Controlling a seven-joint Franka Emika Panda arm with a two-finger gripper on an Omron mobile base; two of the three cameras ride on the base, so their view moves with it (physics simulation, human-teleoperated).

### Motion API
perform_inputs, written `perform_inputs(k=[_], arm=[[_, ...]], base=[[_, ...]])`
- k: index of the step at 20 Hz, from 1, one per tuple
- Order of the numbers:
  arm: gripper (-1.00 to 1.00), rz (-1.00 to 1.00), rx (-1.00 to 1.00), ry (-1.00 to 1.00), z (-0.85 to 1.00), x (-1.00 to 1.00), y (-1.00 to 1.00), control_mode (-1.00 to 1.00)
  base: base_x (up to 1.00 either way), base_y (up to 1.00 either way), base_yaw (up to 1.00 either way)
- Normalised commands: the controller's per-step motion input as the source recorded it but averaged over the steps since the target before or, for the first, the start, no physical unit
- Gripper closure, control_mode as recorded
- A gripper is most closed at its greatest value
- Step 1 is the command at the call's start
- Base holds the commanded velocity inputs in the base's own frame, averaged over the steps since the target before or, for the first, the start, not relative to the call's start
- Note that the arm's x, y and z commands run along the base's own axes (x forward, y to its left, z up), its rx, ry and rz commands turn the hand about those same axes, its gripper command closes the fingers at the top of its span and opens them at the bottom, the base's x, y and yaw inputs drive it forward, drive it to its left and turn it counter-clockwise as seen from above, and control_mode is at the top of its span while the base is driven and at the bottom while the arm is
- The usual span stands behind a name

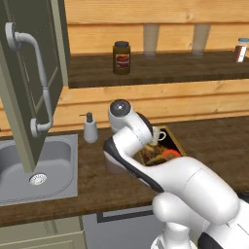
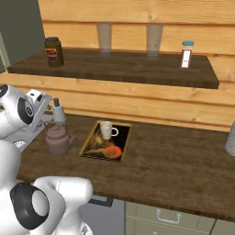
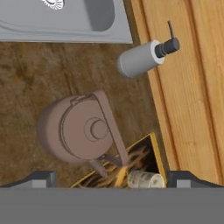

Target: Pick the kettle from the counter and place it on the tray. Then pick the mug from the cabinet and place it on the tray. Then close the cabinet doors.

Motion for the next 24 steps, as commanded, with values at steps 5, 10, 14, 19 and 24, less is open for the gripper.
perform_inputs(k=[5,10,14,19,24], arm=[[-1.00,0.06,0.00,0.00,-0.18,0.17,0.00,-1.00],[-1.00,0.03,0.00,0.07,-0.23,0.02,0.00,-1.00],[-1.00,0.01,0.00,0.11,-0.20,0.16,0.00,-1.00],[-1.00,0.00,0.00,0.10,-0.06,0.26,0.00,-1.00],[-1.00,0.00,-0.02,0.07,-0.02,0.11,0.00,-1.00]], base=[[0.00,0.00,0.00],[0.00,0.00,0.00],[0.00,0.00,0.00],[0.00,0.00,0.00],[0.00,0.00,0.00]])
